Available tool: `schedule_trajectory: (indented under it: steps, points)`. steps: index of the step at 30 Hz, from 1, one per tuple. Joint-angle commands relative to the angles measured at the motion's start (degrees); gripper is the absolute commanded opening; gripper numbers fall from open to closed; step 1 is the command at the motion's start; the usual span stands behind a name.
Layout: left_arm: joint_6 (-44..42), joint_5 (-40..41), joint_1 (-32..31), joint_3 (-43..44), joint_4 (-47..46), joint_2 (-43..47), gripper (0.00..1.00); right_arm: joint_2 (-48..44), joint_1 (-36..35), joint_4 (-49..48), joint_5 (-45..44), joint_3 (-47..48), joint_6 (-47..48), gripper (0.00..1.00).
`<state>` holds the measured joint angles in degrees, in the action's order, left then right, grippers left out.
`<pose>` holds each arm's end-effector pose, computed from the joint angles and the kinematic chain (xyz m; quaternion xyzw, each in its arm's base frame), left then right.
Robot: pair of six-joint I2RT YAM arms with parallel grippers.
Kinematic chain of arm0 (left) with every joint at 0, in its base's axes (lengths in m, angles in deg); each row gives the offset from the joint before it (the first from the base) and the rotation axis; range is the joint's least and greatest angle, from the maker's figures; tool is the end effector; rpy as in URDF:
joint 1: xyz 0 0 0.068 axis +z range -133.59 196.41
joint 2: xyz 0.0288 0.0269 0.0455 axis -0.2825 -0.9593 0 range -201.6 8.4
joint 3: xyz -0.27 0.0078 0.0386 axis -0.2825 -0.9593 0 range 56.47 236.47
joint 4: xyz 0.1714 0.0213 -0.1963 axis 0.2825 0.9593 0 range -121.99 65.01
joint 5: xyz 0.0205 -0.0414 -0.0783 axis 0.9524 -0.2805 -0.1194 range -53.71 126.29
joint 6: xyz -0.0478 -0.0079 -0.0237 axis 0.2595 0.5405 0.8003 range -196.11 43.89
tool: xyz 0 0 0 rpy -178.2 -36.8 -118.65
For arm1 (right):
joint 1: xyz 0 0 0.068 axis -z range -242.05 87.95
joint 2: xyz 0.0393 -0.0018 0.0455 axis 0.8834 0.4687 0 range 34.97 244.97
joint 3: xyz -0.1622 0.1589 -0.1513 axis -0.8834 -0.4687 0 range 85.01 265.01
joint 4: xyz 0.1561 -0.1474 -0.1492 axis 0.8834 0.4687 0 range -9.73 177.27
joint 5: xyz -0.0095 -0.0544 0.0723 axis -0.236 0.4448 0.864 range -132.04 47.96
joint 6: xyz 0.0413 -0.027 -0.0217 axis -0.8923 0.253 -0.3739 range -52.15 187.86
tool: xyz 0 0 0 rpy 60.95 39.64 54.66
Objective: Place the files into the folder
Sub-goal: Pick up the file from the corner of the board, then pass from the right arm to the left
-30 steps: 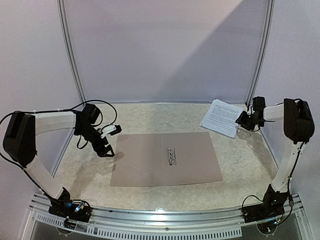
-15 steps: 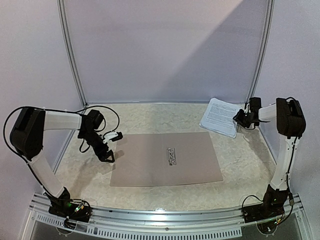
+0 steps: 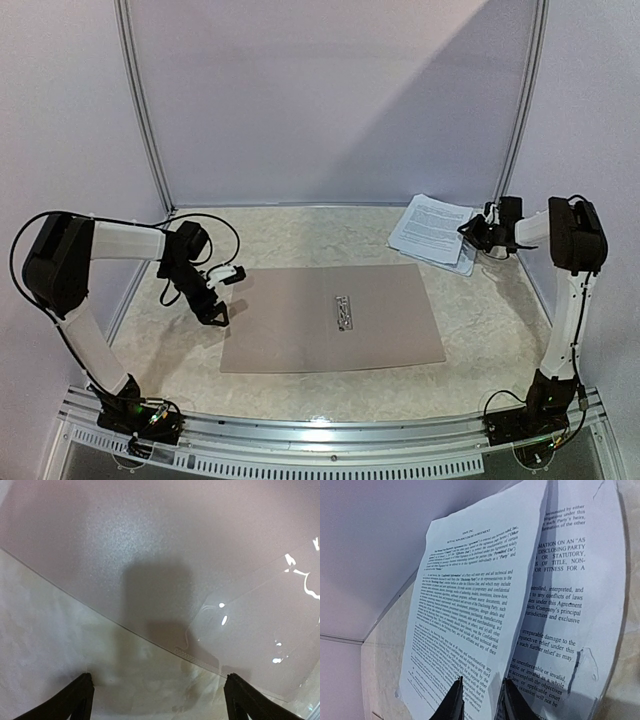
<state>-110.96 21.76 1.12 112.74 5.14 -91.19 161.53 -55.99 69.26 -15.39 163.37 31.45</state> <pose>0.2885 -0.0880 0.1425 0.4284 0.8909 -0.1101 0.1028 0.4688 -0.0337 0.1190 0.2201 0.8495 0.3125 0.3636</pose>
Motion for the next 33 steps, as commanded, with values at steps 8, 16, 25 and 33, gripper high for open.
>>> schedule_trajectory:
  steps: [8,16,25,33]
  points:
    - [0.62,0.81,0.35,-1.05,-0.89,-0.95,0.92,8.62,0.61,-17.26,14.20,1.43,-15.83,0.23]
    - [0.65,0.96,0.41,-1.03,-0.91,-0.81,0.92,10.31,0.60,-18.36,17.72,4.20,-17.73,0.09]
    - [-0.73,-1.32,0.35,1.65,1.86,0.07,0.92,5.46,0.50,-15.07,20.27,-0.41,-14.80,0.00]
    - [-0.33,-2.87,-3.59,18.25,9.37,-6.39,0.91,-12.10,0.53,0.64,23.52,-15.91,-1.06,0.00]
